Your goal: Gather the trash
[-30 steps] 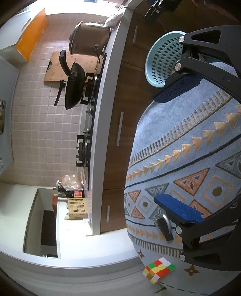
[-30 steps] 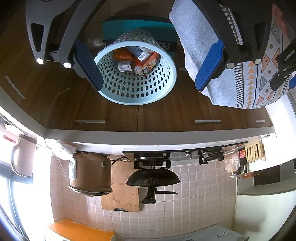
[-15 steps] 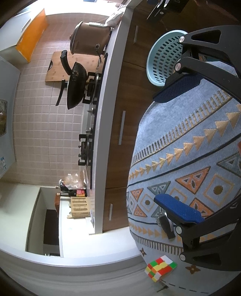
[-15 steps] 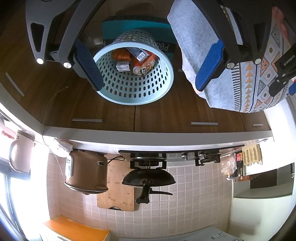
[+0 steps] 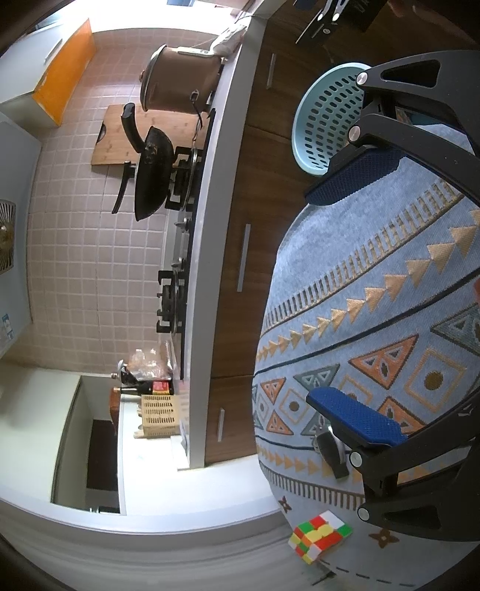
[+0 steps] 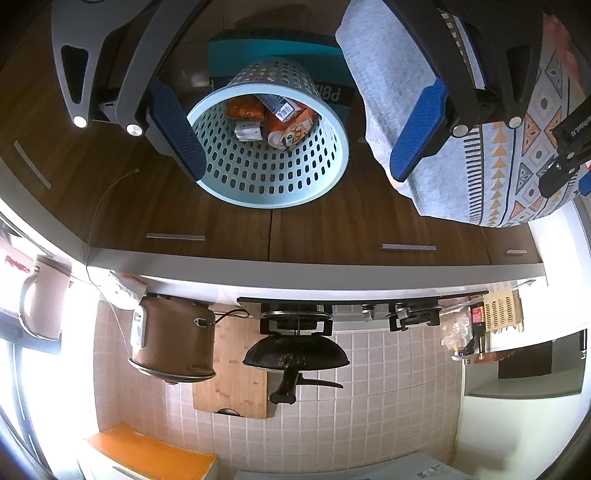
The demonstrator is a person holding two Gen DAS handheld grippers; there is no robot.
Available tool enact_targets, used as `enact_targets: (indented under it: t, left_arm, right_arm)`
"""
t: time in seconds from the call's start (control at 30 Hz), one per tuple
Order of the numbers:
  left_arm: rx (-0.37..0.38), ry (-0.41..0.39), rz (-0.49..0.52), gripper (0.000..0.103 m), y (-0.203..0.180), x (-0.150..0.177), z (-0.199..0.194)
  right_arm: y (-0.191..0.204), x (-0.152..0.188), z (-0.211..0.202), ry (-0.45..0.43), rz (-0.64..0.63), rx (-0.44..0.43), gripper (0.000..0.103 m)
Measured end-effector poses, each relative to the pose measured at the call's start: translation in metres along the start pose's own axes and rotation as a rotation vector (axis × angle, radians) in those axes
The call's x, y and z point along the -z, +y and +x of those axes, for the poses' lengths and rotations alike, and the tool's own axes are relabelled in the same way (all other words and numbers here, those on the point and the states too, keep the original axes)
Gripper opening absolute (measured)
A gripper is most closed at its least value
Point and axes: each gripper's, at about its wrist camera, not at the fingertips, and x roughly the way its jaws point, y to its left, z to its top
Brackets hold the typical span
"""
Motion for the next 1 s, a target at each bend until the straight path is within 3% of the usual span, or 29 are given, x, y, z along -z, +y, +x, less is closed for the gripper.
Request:
enact_targets:
  t: [0.33, 1.0]
  left_arm:
    - [0.008, 0.0, -0.006, 0.095, 0.0, 0.0, -0.002]
    - [-0.001, 0.015, 0.013, 0.095, -0.006, 0.003, 0.002]
  right_arm:
    - [0.012, 0.003, -0.007, -0.046, -0.066, 0.029, 0.095]
    - [0.013, 0.004, -0.006, -0.046, -0.077, 0.008, 0.095]
